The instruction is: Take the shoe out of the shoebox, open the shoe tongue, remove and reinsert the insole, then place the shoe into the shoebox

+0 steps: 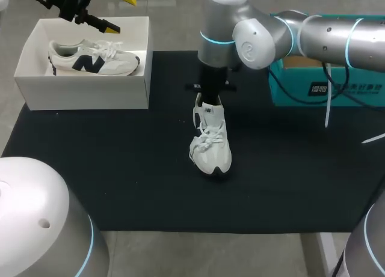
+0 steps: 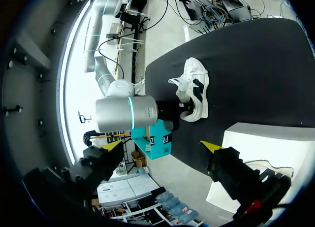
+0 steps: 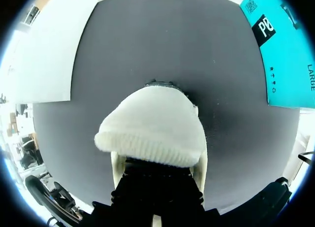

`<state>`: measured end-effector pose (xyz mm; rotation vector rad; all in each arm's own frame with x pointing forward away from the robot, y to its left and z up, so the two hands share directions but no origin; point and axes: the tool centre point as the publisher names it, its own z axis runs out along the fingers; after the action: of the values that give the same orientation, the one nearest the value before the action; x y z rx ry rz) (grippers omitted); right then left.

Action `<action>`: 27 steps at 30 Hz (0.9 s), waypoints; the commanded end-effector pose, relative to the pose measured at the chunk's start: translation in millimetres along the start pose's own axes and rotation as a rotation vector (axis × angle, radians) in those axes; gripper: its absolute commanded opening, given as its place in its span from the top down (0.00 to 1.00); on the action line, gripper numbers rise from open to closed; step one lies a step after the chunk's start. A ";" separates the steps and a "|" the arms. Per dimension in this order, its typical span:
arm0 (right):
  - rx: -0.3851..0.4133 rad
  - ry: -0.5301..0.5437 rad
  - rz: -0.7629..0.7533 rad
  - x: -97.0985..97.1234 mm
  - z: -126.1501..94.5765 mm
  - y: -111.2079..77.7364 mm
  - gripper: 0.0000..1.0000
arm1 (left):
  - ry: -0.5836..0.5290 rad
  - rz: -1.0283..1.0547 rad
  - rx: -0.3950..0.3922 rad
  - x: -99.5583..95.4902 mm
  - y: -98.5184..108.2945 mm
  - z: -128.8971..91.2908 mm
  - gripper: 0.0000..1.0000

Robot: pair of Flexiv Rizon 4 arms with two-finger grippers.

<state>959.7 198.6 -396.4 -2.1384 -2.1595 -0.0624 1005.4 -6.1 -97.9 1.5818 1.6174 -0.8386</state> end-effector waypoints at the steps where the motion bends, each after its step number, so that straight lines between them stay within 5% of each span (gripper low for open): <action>1: 0.000 -0.026 0.002 3.7 -16.5 -8.9 1.00 | 0.003 0.000 0.001 0.1 0.7 -0.3 0.00; 9: 0.062 -0.073 0.011 4.8 -32.1 -18.3 1.00 | 0.003 0.000 0.001 0.1 0.7 -0.3 0.00; 22: 0.222 -0.055 0.016 4.2 -37.5 -26.5 0.62 | 0.003 0.000 0.001 0.1 0.7 -0.3 0.00; 27: 0.258 -0.067 0.020 5.1 -36.3 -27.8 0.58 | 0.003 0.000 0.001 0.1 0.7 -0.3 0.00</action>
<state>930.2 197.8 -356.5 -2.0408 -2.0571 0.2499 1005.4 -6.1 -97.9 1.5818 1.6173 -0.8386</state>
